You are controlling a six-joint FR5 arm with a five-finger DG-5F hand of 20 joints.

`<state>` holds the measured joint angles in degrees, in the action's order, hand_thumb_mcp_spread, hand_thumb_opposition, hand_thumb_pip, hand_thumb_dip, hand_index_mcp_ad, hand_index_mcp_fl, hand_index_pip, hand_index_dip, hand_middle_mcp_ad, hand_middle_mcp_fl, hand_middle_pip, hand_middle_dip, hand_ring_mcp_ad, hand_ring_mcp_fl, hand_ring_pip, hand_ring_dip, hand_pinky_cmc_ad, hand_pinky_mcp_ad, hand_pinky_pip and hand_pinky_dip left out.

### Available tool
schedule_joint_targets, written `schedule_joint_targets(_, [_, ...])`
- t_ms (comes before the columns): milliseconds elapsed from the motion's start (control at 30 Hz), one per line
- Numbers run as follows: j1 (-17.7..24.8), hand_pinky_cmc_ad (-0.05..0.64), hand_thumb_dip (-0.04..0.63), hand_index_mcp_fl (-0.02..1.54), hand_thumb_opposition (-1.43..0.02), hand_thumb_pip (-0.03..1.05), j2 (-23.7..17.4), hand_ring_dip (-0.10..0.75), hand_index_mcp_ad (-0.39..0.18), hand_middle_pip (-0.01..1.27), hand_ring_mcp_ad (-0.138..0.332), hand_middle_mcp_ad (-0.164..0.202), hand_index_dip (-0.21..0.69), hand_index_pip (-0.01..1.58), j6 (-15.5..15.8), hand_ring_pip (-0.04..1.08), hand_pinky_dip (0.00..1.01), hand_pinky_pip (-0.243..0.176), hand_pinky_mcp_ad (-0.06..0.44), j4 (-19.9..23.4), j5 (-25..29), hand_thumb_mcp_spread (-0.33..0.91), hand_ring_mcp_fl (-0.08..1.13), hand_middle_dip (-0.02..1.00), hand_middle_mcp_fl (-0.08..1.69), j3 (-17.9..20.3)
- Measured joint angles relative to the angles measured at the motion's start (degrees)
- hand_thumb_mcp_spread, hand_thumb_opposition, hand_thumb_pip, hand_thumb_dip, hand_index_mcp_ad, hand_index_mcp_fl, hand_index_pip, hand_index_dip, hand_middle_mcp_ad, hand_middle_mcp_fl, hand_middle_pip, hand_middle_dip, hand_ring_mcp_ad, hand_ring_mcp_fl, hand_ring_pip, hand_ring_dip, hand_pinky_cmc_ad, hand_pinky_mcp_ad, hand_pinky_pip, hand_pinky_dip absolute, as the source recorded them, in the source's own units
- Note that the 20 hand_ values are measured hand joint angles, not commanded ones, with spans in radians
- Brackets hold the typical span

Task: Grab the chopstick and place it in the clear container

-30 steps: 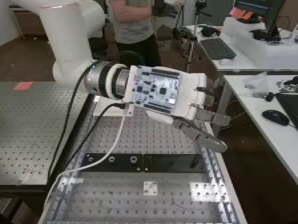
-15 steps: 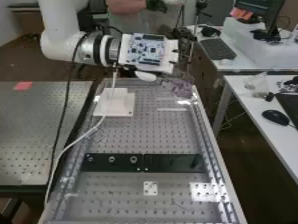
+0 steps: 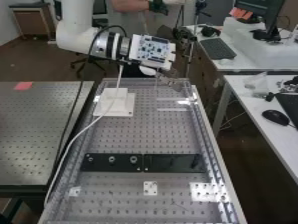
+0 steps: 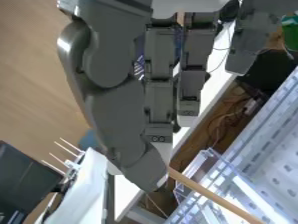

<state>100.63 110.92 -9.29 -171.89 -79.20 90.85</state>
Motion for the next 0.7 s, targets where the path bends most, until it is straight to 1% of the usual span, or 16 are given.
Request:
schedule_joint_targets(100, [1.3, 0.300, 0.300, 1.29, -1.13, 0.45, 0.6, 0.576, -0.168, 0.26, 0.068, 0.005, 0.353, 0.42, -1.4, 0.12, 0.18, 0.000, 0.330, -0.3, 1.8, 0.81, 0.66, 0.71, 1.28, -0.3])
schedule_joint_targets(200, [1.8, 0.300, 0.300, 1.29, -1.13, 0.45, 0.9, 0.576, -0.168, 0.26, 0.068, 0.005, 0.353, 0.42, -1.9, 0.12, 0.18, 0.000, 0.330, 0.3, 2.4, 0.81, 0.66, 0.71, 1.28, -0.5])
schedule_joint_targets(333, [2.1, 0.295, 0.300, 1.29, -1.13, 0.45, 1.5, 0.576, -0.168, 0.26, 0.068, 0.005, 0.353, 0.42, -2.4, 0.12, 0.18, 0.002, 0.330, 0.3, 4.9, 0.81, 0.66, 0.71, 1.28, -0.7])
schedule_joint_targets(500, [2.1, 0.295, 0.300, 1.28, -1.13, 0.45, 2.6, 0.576, -0.168, 0.26, 0.068, 0.005, 0.353, 0.42, -3.4, 0.12, 0.18, 0.002, 0.330, -0.2, 6.0, 0.81, 0.66, 0.71, 1.28, -1.6])
schedule_joint_targets(600, [2.4, 0.293, 0.300, 1.28, -1.13, 0.45, 3.8, 0.576, -0.168, 0.26, 0.068, 0.005, 0.353, 0.42, -4.8, 0.12, 0.18, 0.003, 0.330, -1.1, 7.2, 0.81, 0.66, 0.71, 1.28, -2.4])
schedule_joint_targets(700, [2.5, 0.309, 0.300, 1.28, -1.13, 0.45, 4.4, 0.576, -0.168, 0.26, 0.068, 0.005, 0.354, 0.42, -5.5, 0.12, 0.18, 0.000, 0.330, -1.1, 6.8, 0.81, 0.66, 0.71, 1.28, -2.7])
